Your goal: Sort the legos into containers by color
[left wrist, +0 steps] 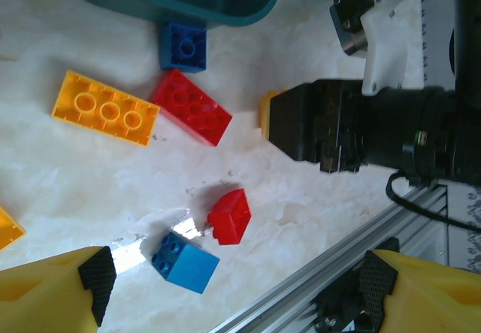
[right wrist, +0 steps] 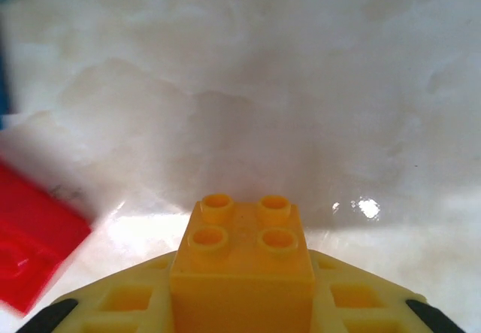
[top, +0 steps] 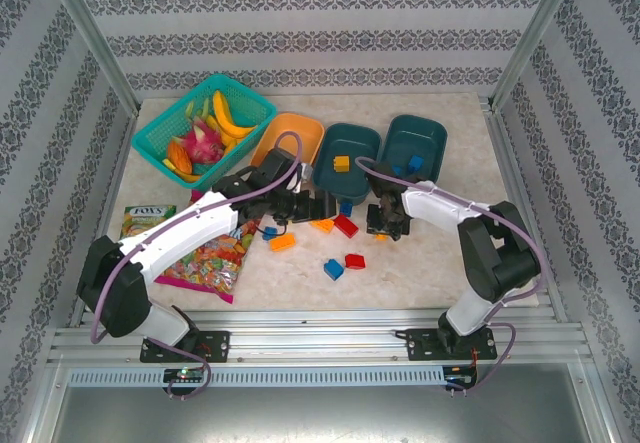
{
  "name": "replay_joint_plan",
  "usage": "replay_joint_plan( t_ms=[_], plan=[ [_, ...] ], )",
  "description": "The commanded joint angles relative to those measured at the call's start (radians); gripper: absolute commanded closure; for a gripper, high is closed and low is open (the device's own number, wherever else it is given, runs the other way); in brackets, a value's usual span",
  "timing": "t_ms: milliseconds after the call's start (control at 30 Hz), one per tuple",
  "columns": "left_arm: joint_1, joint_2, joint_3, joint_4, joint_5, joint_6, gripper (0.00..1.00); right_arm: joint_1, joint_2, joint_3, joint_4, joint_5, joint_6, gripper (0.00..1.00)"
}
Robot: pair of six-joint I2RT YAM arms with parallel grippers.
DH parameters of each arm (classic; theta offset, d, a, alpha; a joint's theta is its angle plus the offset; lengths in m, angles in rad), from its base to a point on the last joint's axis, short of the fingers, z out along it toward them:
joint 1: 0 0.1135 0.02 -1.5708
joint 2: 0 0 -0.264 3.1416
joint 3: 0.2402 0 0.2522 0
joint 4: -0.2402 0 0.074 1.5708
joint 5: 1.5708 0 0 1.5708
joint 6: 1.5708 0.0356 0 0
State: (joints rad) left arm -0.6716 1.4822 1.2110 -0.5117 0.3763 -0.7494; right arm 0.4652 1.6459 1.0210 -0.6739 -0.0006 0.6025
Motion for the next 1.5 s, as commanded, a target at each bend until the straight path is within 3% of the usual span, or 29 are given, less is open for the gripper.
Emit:
replay_joint_plan(
  t_ms=[0,167,500,667,767,900,1167,1300,1467],
  plan=[
    [0.031,-0.021,0.098,0.002,-0.039,-0.049,0.13,0.055,-0.089,0.124,-0.053,0.081,-0.041,0.71],
    [0.116,0.044,0.209,-0.038,-0.05,-0.075,0.13,0.055,-0.011,0.305,-0.037,0.036,-0.059,0.72],
    [0.233,0.144,0.338,-0.036,-0.059,-0.101,0.13,-0.027,0.409,0.641,-0.036,-0.217,-0.029,0.69],
    [0.233,0.13,0.297,-0.051,-0.062,-0.105,0.14,-0.048,0.509,0.71,-0.043,-0.238,-0.028,0.58],
    [0.233,0.094,0.237,-0.061,-0.076,-0.11,0.14,-0.06,0.523,0.721,-0.045,-0.251,-0.026,0.46],
    [0.233,0.046,0.171,-0.081,-0.093,-0.11,0.14,-0.062,0.488,0.723,-0.057,-0.244,-0.041,0.38],
    [0.229,-0.02,0.122,-0.177,-0.136,-0.123,0.15,-0.05,0.233,0.621,-0.031,-0.137,-0.062,0.39],
    [0.212,-0.038,0.074,-0.203,-0.136,-0.151,0.17,-0.021,0.032,0.426,0.069,-0.085,-0.077,0.39],
    [0.175,-0.058,0.022,-0.213,-0.158,-0.193,0.18,0.035,-0.247,0.084,0.277,-0.105,-0.101,0.37]
  ],
)
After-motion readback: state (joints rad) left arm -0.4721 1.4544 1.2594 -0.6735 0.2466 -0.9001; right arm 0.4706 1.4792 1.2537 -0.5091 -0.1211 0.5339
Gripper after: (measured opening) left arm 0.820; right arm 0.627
